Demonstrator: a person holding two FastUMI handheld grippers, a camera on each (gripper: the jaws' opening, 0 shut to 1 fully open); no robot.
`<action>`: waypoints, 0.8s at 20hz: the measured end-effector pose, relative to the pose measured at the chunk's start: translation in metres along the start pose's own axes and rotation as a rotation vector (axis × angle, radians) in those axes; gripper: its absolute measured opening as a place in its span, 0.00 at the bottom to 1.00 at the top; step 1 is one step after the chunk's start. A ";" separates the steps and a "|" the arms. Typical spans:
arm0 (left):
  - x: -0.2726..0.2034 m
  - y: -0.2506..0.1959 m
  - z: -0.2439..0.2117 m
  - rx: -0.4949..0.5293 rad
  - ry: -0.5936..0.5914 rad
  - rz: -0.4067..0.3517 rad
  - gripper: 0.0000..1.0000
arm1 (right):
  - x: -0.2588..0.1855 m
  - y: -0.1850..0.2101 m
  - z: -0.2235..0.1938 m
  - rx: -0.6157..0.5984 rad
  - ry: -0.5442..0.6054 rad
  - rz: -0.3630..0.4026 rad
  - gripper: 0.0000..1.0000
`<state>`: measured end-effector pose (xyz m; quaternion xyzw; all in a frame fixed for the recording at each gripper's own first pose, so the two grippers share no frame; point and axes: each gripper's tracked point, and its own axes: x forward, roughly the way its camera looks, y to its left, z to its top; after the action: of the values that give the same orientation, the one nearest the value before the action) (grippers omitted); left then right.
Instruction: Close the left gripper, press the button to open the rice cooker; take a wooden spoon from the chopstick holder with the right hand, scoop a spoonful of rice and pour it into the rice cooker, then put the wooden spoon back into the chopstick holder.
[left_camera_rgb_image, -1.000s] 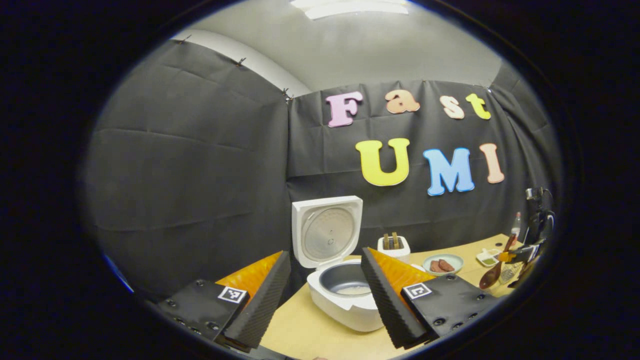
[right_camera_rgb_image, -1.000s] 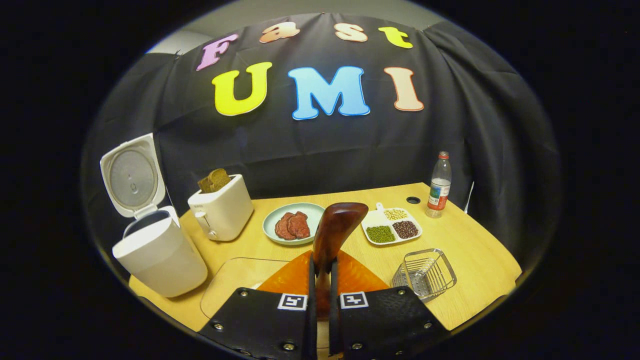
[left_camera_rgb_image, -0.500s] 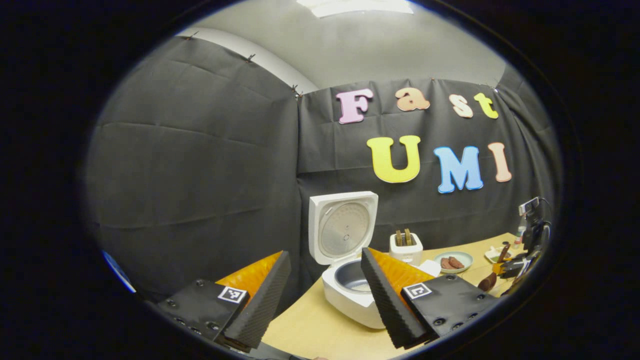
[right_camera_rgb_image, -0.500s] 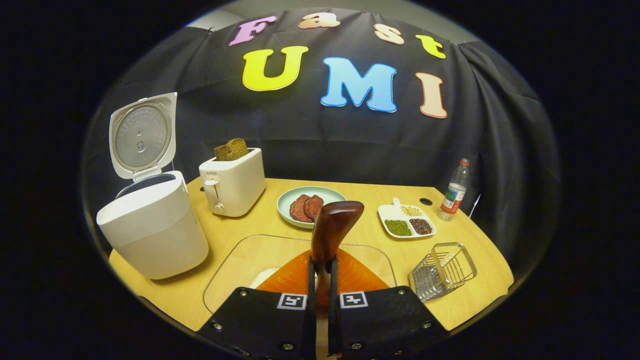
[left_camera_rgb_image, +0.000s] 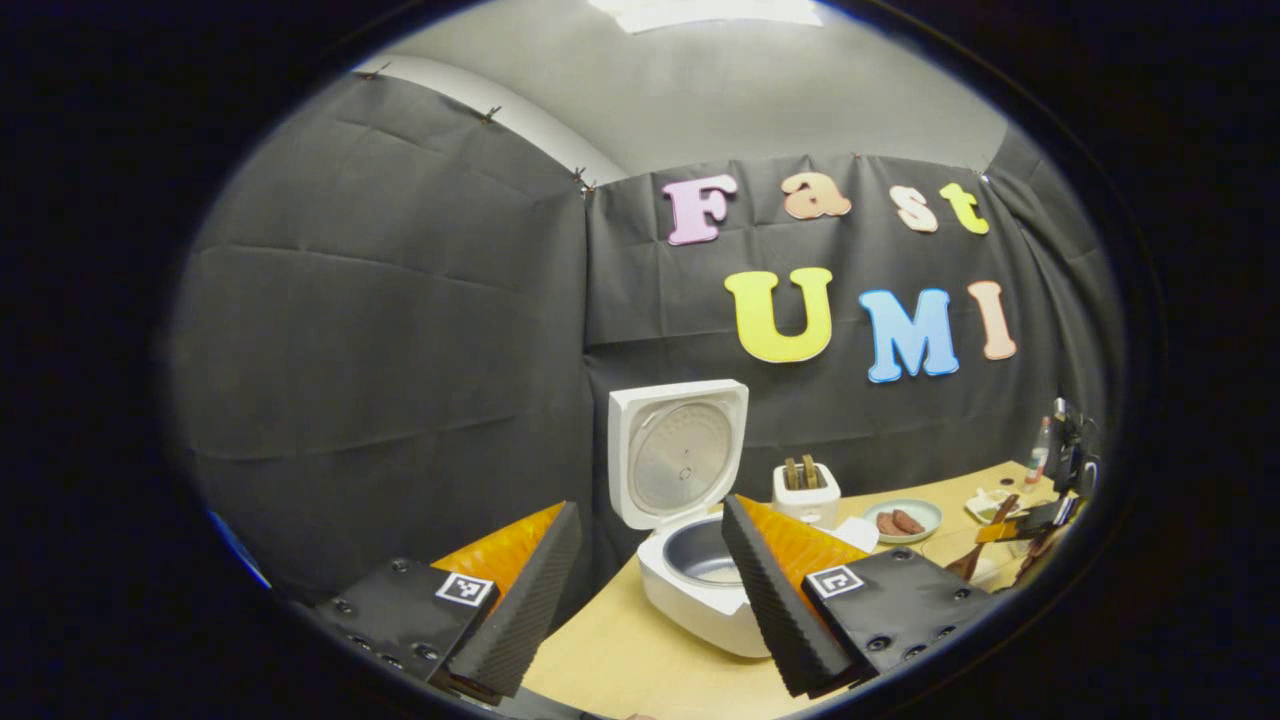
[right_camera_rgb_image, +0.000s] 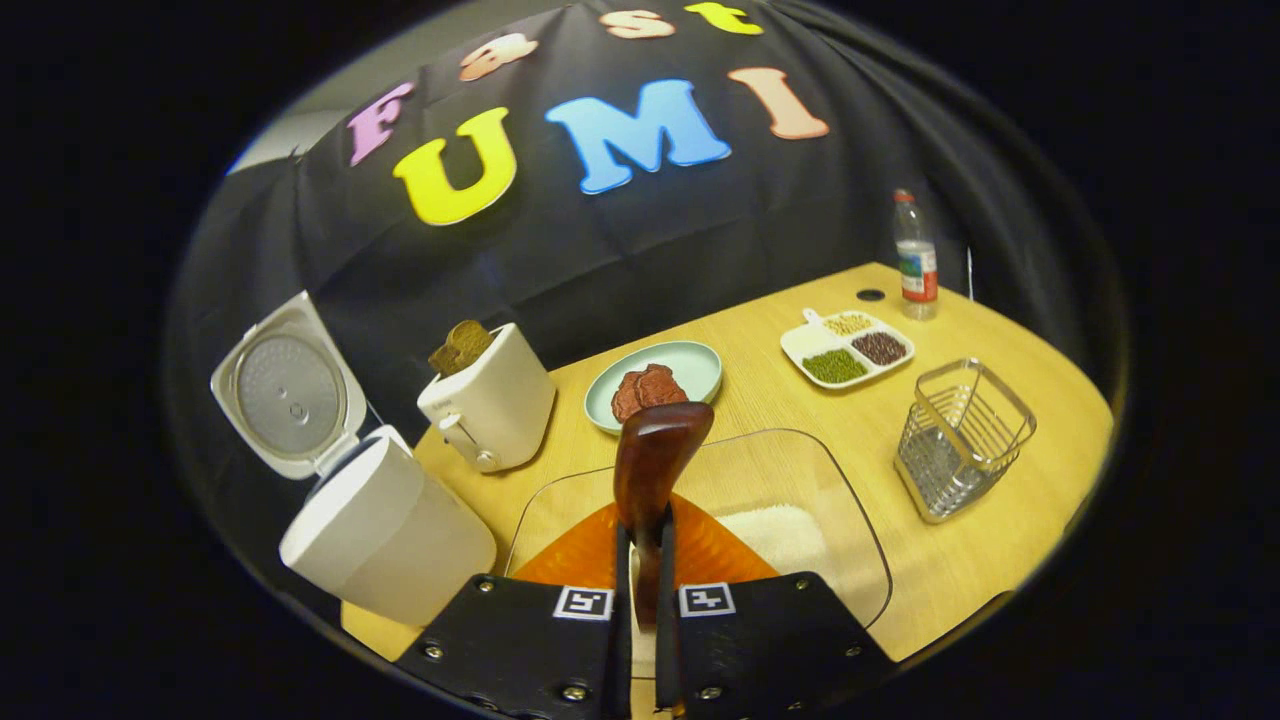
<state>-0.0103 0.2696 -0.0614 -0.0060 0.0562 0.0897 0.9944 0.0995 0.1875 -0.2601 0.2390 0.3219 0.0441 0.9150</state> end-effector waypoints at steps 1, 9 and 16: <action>0.000 -0.001 0.001 0.000 0.002 -0.001 0.98 | 0.002 -0.006 0.001 0.061 0.013 0.004 0.10; 0.001 -0.015 0.007 0.021 -0.006 -0.008 0.98 | 0.004 -0.022 0.015 0.378 0.057 0.084 0.10; 0.004 -0.025 0.006 0.001 -0.012 -0.015 0.98 | -0.010 -0.001 0.053 0.542 0.048 0.199 0.10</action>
<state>-0.0011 0.2458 -0.0559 -0.0053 0.0501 0.0821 0.9953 0.1241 0.1625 -0.2191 0.5044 0.3182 0.0518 0.8010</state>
